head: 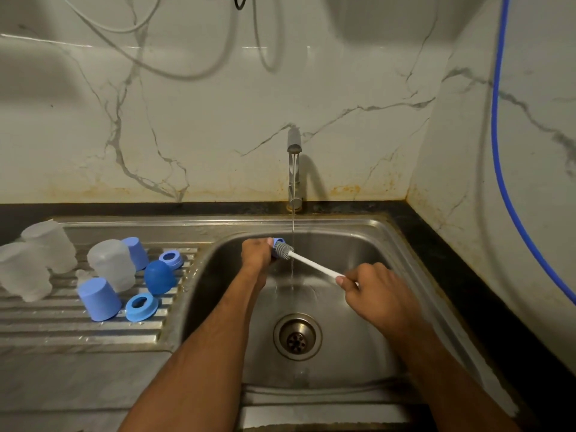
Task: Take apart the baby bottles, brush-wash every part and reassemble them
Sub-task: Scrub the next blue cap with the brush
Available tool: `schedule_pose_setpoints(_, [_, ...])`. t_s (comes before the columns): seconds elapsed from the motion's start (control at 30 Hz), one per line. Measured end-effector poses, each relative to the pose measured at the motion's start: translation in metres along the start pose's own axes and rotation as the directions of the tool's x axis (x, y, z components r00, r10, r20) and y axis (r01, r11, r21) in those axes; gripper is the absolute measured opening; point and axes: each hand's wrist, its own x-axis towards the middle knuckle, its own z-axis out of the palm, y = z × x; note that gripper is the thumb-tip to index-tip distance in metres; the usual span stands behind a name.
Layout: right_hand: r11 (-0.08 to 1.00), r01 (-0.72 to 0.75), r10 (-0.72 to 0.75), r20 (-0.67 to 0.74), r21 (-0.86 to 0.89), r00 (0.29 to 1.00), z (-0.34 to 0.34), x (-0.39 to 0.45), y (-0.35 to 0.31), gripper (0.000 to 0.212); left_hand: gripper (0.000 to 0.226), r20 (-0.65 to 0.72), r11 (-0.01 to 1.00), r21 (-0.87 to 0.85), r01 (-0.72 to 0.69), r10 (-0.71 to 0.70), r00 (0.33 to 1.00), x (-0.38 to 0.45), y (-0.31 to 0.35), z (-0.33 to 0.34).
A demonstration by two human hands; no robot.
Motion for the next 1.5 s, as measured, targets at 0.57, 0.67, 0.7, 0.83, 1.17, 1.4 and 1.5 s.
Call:
schedule_pose_setpoints(0.57, [0.996, -0.058, 0.055, -0.058, -0.066, 0.997, 0.001, -0.001, -0.006, 0.036, 0.014, -0.008, 0.997, 0.082, -0.013, 0.013, 1.0, -0.001, -0.007, 0.001])
schedule_pose_setpoints(0.67, [0.997, -0.075, 0.074, 0.038, 0.015, 0.997, 0.006, -0.002, -0.004, 0.033, 0.014, -0.02, 0.994, 0.104, -0.031, 0.033, 0.999, -0.003, -0.008, 0.003])
schedule_pose_setpoints(0.7, [0.997, -0.058, 0.055, 0.062, 0.042, 0.997, 0.007, -0.002, -0.003, 0.035, 0.015, -0.035, 0.994, 0.105, -0.034, 0.038, 0.999, -0.003, -0.008, 0.003])
schedule_pose_setpoints(0.83, [0.999, 0.017, -0.018, 0.026, 0.03, 0.999, 0.005, 0.001, -0.001, 0.037, 0.015, -0.051, 0.996, 0.093, -0.011, 0.016, 0.999, -0.001, -0.005, -0.003])
schedule_pose_setpoints(1.17, [0.995, -0.066, 0.063, 0.049, 0.072, 0.997, 0.013, -0.004, 0.001, 0.037, 0.014, -0.02, 1.0, 0.021, 0.016, -0.016, 1.0, -0.003, -0.007, -0.001])
schedule_pose_setpoints(1.4, [0.985, -0.152, 0.153, -0.001, 0.084, 0.988, 0.01, 0.0, 0.01, 0.033, 0.016, -0.095, 0.977, -0.119, 0.176, -0.187, 0.978, 0.003, 0.0, -0.015])
schedule_pose_setpoints(1.5, [0.982, -0.165, 0.164, 0.009, 0.092, 0.986, 0.008, -0.003, 0.014, 0.035, 0.023, 0.0, 0.954, -0.194, 0.227, -0.232, 0.973, -0.014, 0.002, -0.01])
